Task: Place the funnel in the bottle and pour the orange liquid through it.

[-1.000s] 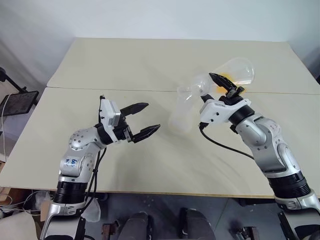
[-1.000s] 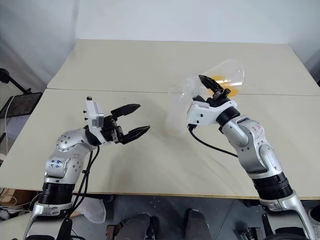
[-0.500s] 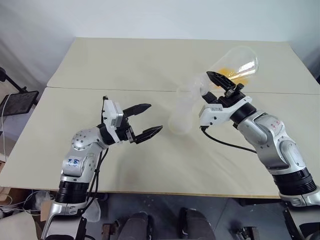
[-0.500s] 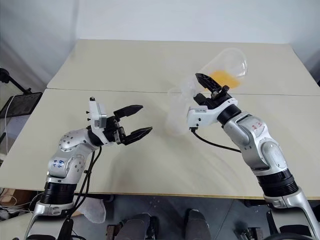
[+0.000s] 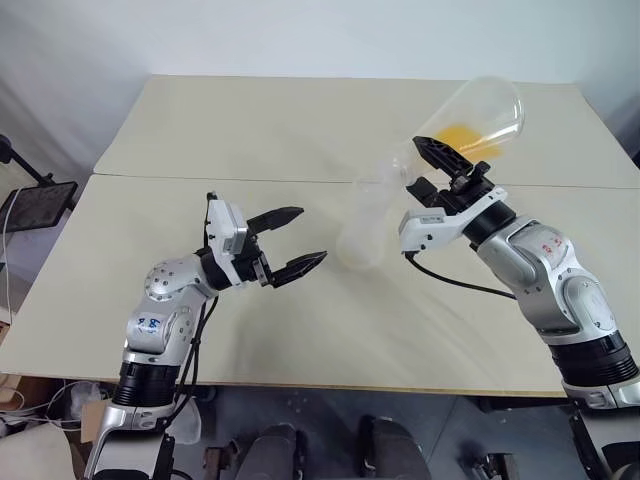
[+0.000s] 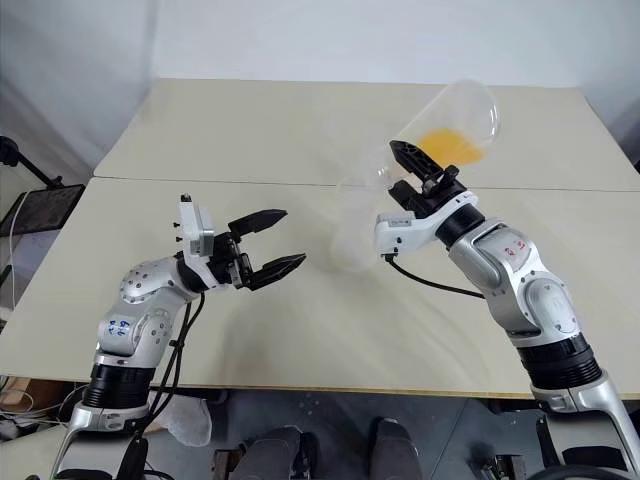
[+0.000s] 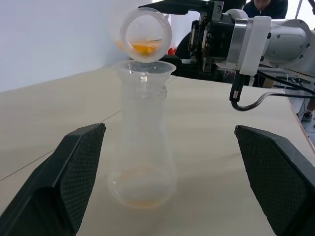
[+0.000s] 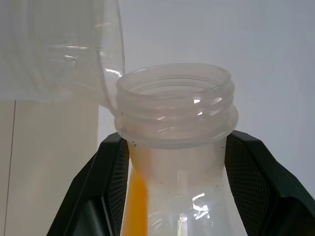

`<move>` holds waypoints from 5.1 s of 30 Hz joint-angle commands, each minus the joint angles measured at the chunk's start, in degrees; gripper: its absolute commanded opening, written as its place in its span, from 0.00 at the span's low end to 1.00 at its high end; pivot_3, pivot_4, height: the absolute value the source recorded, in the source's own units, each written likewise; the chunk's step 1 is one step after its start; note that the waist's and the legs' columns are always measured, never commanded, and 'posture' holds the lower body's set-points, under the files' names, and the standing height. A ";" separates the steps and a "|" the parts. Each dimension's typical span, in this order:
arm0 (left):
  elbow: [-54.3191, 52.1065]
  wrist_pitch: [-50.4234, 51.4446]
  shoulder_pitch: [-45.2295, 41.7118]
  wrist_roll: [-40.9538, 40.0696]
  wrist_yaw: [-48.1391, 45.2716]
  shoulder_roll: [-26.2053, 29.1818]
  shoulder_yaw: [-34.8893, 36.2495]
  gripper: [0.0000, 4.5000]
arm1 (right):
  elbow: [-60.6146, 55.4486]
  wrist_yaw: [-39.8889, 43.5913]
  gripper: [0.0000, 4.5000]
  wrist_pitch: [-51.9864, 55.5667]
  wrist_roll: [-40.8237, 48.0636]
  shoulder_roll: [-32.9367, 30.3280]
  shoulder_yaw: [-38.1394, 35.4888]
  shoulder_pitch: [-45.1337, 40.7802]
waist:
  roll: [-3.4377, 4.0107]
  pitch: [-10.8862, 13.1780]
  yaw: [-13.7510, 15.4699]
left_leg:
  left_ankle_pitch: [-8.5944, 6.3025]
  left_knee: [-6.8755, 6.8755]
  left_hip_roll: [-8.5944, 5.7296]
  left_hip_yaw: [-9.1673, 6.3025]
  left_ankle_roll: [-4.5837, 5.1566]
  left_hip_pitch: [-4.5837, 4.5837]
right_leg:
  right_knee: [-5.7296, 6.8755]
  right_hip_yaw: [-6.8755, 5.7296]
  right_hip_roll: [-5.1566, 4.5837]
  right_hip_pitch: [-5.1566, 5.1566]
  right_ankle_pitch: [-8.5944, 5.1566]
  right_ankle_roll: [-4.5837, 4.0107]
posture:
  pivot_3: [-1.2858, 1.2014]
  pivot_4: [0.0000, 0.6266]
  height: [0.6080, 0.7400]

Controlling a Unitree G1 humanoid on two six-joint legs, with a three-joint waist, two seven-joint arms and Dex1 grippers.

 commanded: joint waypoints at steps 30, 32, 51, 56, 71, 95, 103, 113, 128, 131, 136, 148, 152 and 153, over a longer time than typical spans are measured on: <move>-1.50 -1.04 -1.03 -0.04 0.08 -1.14 -0.43 1.00 | -2.20 -3.09 0.55 -0.68 -2.26 -2.17 -3.01 -1.71 | 0.00 0.00 0.00 | 0.00 0.00 0.00 0.00 0.00 0.00 | -0.01 0.01 0.00 0.00 0.00 0.00 | 0.52 0.24 1.00; -1.44 -1.15 -1.03 0.06 0.11 -1.12 -0.41 1.00 | -2.11 -3.23 0.55 -0.83 -2.50 -2.21 -2.91 -1.75 | 0.00 0.00 0.00 | 0.00 0.00 0.00 0.00 0.00 0.00 | -0.01 0.01 0.00 0.00 0.00 0.00 | 0.52 0.24 1.00; -1.46 -3.31 -0.19 -0.17 0.45 -1.47 0.94 1.00 | -1.35 -4.98 0.55 -2.38 -3.28 -2.99 -2.46 -2.05 | 0.00 0.00 0.00 | 0.00 0.00 0.00 0.00 0.00 0.00 | -0.02 0.01 0.00 0.00 0.00 0.00 | 0.52 0.24 1.00; -1.67 -3.29 0.17 -0.12 0.46 -1.61 0.87 1.00 | -1.14 -4.99 0.55 -2.70 -3.10 -3.17 -2.44 -2.05 | 0.00 0.00 0.00 | 0.00 0.00 0.00 0.00 0.00 0.00 | -0.02 0.02 0.00 0.00 0.00 0.00 | 0.52 0.24 1.00; -1.76 -3.23 0.17 0.18 0.45 -1.89 0.47 1.00 | -0.32 -5.63 0.55 -3.60 -4.29 -2.89 -2.03 -2.58 | 0.00 0.00 0.00 | 0.00 0.00 0.00 0.00 0.00 0.00 | -0.02 0.01 0.00 0.00 0.00 0.00 | 0.52 0.24 1.00; -2.35 -3.19 0.69 0.30 1.05 -2.28 0.21 1.00 | 1.97 -9.07 0.55 -5.64 -7.67 -3.73 -1.85 -3.63 | 0.00 0.00 -0.01 | 0.00 0.00 0.01 0.00 -0.01 -0.01 | -0.02 0.02 0.01 0.01 0.00 0.00 | 0.52 0.24 1.00; -2.20 -3.37 0.63 0.55 1.17 -2.29 0.15 1.00 | 1.82 -9.50 0.55 -5.89 -8.01 -3.78 -1.93 -3.75 | 0.00 0.00 -0.01 | 0.00 0.00 0.01 0.00 -0.01 -0.01 | -0.03 0.01 0.01 0.01 0.00 0.00 | 0.52 0.24 1.00; -2.03 -3.47 0.40 0.54 1.40 -2.53 0.17 1.00 | 1.82 -10.42 0.55 -7.19 -8.75 -3.78 -1.41 -4.39 | 0.00 0.00 -0.01 | 0.00 0.00 0.01 0.00 -0.01 -0.01 | -0.03 0.02 0.01 0.01 0.00 0.00 | 0.52 0.24 1.00; -2.46 -3.00 0.12 -0.60 2.08 -3.32 0.76 1.00 | 2.25 -11.10 0.55 -8.69 -9.45 -4.15 -1.53 -3.98 | 0.00 0.00 0.00 | 0.00 0.00 0.01 0.00 -0.01 -0.01 | -0.02 0.02 0.01 0.01 0.00 0.00 | 0.52 0.24 1.00; -2.52 -2.86 0.01 -0.66 2.18 -3.43 0.97 1.00 | 2.50 -11.47 0.55 -8.72 -9.63 -4.27 -1.58 -3.96 | -0.01 0.00 -0.02 | 0.01 0.00 0.01 0.00 -0.01 -0.01 | -0.03 0.02 0.01 0.01 0.00 0.00 | 0.52 0.24 1.00; -2.56 -2.86 0.04 -0.50 2.14 -3.33 0.86 1.00 | 2.76 -11.85 0.55 -9.06 -9.96 -4.23 -1.61 -3.90 | 0.00 0.00 -0.01 | 0.01 0.00 0.02 0.00 -0.01 -0.01 | -0.02 0.02 0.01 0.01 0.00 0.00 | 0.52 0.24 1.00; -2.38 -2.96 0.07 -0.51 1.72 -3.18 0.79 1.00 | 1.82 -6.93 0.55 -8.97 0.95 -1.08 -2.39 -2.60 | -0.01 0.00 -0.03 | 0.01 0.00 0.02 0.00 -0.01 0.00 | -0.02 0.01 0.02 0.01 0.00 0.00 | 0.52 0.24 1.00; -2.02 -2.97 -0.35 -0.50 1.47 -3.06 0.86 1.00 | 0.17 -4.31 0.55 -7.50 6.31 0.94 -3.00 -1.31 | -0.01 0.00 -0.02 | 0.01 0.01 0.02 0.00 -0.01 -0.01 | -0.03 0.01 0.00 0.03 0.00 0.00 | 0.52 0.24 1.00; -1.87 -2.94 -0.57 -0.48 1.40 -3.03 0.89 1.00 | -0.25 -3.72 0.55 -6.76 7.40 1.39 -3.35 -1.07 | -0.02 0.00 -0.01 | 0.01 0.01 0.02 0.00 -0.01 0.00 | -0.04 0.01 0.01 0.03 0.00 0.00 | 0.52 0.24 1.00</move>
